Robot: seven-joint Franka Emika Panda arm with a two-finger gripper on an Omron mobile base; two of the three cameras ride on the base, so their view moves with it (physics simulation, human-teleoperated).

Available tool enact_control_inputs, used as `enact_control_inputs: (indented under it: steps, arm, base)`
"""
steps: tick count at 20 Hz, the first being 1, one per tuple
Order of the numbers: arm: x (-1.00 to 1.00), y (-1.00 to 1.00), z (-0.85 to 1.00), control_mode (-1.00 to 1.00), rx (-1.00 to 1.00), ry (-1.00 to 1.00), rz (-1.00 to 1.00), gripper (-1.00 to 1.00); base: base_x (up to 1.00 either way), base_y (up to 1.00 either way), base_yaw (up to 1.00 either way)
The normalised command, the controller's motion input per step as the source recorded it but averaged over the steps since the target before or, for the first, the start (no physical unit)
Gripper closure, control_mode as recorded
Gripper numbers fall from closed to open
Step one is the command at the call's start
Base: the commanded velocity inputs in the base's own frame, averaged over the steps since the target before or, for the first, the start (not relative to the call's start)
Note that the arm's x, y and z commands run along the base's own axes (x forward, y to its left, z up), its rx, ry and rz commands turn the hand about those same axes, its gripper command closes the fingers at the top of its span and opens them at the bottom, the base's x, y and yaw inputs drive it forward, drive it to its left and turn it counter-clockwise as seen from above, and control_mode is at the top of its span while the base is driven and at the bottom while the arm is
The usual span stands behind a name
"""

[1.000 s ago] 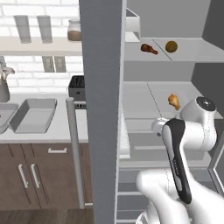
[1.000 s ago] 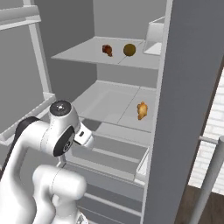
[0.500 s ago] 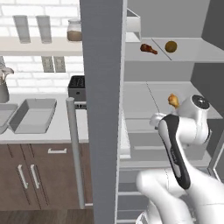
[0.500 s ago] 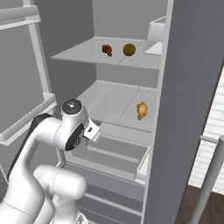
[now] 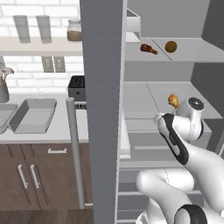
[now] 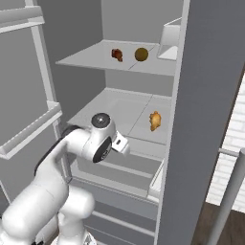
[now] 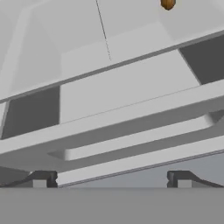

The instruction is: Place one avocado and one chicken drumstick in each tupperware on the nearby counter, to pack two identical lunches.

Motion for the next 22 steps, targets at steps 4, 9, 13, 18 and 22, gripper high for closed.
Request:
enact_control_inputs:
  steps: [4,9,13,18,22]
  arm:
    - [0.45,-0.49,-0.17,-1.00,-0.22,0.00,-0.11,-1.00]
    - [0.46,-0.68,0.02,-1.00,-0.15,0.00,-0.10,-1.00]
    - [0.39,-0.64,0.01,-1.00,-0.02,0.00,-0.10,-1.00]
    - [0.46,-0.57,0.26,-1.00,0.04,0.00,-0.03,-1.00]
    - [0.52,-0.33,0.31,-1.00,0.05,0.00,0.00,-1.00]
  base:
    - [0.00,0.00,0.00]
    - [0.00,0.00,0.00]
    - [0.00,0.00,0.00]
    - [0.00,0.00,0.00]
    - [0.00,0.00,0.00]
